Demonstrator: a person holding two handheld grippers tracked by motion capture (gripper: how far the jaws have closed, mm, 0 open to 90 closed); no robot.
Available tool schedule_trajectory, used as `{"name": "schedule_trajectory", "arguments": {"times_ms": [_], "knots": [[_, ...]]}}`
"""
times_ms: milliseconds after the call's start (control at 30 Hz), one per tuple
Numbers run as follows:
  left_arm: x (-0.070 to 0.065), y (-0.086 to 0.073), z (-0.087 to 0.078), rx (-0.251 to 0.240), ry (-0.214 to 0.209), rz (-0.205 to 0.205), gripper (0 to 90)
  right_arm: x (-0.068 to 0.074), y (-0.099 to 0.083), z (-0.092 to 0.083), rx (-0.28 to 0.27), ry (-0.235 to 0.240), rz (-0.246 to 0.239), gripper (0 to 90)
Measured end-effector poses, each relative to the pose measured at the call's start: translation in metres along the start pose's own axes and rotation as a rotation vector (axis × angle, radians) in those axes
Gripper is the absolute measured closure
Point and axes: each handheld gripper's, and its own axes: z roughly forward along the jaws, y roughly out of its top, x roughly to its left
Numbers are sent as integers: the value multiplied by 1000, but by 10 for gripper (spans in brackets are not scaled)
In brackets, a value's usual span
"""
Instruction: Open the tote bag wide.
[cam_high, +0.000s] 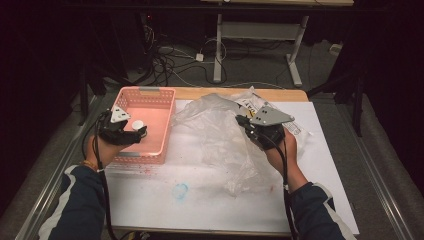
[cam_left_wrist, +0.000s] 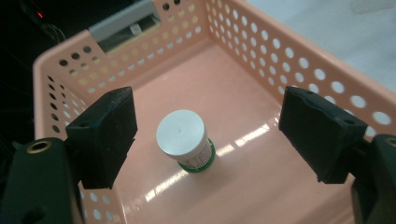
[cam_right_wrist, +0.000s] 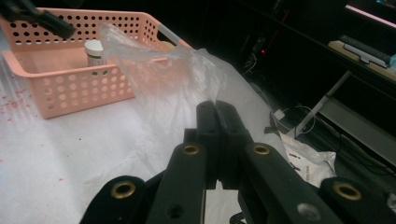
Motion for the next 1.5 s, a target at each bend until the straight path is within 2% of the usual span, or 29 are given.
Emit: {"name": "schedule_trajectory", "arguments": {"times_ms": [100, 233, 300, 367, 400, 433, 567, 633, 733, 900, 1000, 1033, 1067, 1100, 1133, 1167, 1200, 1300, 1333, 1400, 1467, 1500], "knots": [[5, 5, 7, 18, 14, 1, 212, 1, -1, 3, 7, 22, -6, 900], [14, 16, 28, 122, 25, -4, 211, 4, -3, 6, 12, 52, -10, 900], [19, 19, 40, 193, 16, -23, 211, 6, -3, 7, 20, 60, -19, 900], [22, 19, 51, 255, 28, -42, 212, 7, -5, 9, 24, 69, -25, 900], [25, 18, 56, 288, 8, -61, 221, 8, -5, 9, 28, 73, -26, 900], [27, 16, 65, 355, 5, -66, 251, 8, -6, 10, 30, 78, -26, 900], [27, 17, 70, 386, -10, -61, 382, 8, -9, 12, 38, 91, -20, 900], [27, 17, 70, 377, -5, -65, 474, 7, -10, 12, 38, 90, -19, 900], [27, 16, 69, 376, -8, -68, 479, 6, -10, 10, 38, 86, -15, 900], [25, 18, 67, 369, -4, -44, 483, 5, -10, 9, 34, 69, -13, 900], [27, 20, 62, 307, 15, -51, 484, 4, -10, 8, 25, 52, -19, 900], [28, 20, 58, 268, 24, -62, 484, 4, -9, 8, 20, 49, -23, 900], [28, 20, 58, 268, 24, -62, 484, 3, -9, 8, 20, 43, -25, 900], [28, 20, 57, 250, 29, -64, 484, 3, -9, 7, 20, 38, -26, 900], [29, 21, 53, 211, 34, -76, 484, 3, -9, 7, 18, 34, -27, 900], [29, 21, 53, 211, 34, -76, 484, 3, -9, 7, 18, 34, -27, 900], [30, 21, 52, 191, 36, -81, 484, 1, -9, 7, 16, 28, -20, 900], [29, 24, 45, 126, 31, -83, 484, -1, -9, 6, 12, 19, -19, 900], [28, 25, 40, 66, 26, -99, 484, -1, -9, 6, 11, 20, -16, 900], [26, 26, 34, 6, 5, -120, 484, -2, -9, 6, 7, 13, -16, 900], [23, 26, 31, -32, -10, -120, 485, -3, -9, 7, 7, 10, -13, 900], [23, 26, 31, -32, -10, -120, 485, -4, -10, 8, 9, 9, -6, 900]]}}
